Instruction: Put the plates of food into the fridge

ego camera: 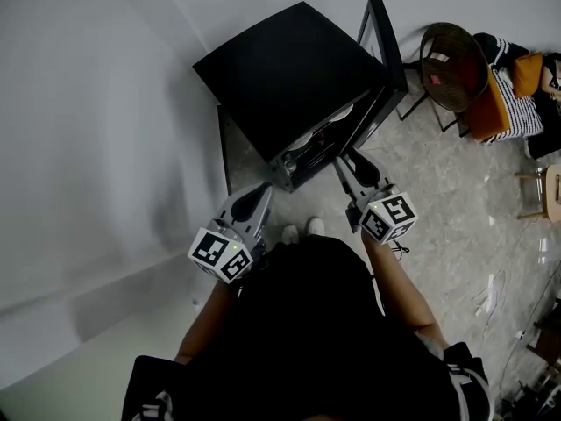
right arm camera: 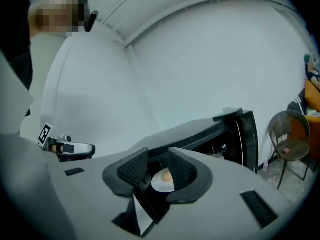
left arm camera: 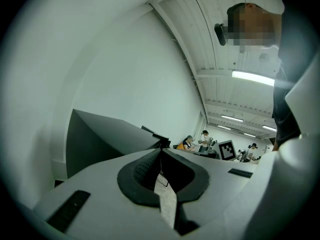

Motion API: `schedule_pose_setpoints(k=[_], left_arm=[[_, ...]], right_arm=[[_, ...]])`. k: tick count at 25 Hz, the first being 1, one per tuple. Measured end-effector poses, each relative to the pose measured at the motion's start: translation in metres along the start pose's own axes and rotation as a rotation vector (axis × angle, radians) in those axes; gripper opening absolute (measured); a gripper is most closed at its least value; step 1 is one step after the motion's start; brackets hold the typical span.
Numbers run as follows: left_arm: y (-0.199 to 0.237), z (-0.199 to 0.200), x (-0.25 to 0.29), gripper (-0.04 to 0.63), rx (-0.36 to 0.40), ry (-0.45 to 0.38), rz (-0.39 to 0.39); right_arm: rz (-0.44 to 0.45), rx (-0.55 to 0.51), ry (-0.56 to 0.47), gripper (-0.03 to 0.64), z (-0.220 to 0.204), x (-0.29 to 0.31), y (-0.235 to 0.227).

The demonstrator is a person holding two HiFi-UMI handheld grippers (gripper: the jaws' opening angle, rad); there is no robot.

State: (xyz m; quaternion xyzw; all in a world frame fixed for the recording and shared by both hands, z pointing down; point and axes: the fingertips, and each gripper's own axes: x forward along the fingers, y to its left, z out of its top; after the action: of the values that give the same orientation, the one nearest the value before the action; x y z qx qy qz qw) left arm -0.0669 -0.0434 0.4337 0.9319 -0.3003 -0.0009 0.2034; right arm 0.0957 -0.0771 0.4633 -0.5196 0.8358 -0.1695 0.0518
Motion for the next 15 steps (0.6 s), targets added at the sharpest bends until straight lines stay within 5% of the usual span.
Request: schedule_pose_setpoints(k=[3,8,15], left_arm=[[0.000,0.003,-0.003,0.023,0.012,-0.015,0.009],[-0.001,0.018,-0.012,0.023,0.138,-0.043,0.074],[0.000,0.018,-0.010,0.023,0.181,-0.045,0.080]], right_arm=[[0.026,-0.085,-0.034,0.141,0.020,-0.007,0.023],[0.039,-0.197,-0.090,0.137,0.043,-0.014,0.055],[0.022,-0.306,-0.146,0.126,0.062,-0.027,0.092]])
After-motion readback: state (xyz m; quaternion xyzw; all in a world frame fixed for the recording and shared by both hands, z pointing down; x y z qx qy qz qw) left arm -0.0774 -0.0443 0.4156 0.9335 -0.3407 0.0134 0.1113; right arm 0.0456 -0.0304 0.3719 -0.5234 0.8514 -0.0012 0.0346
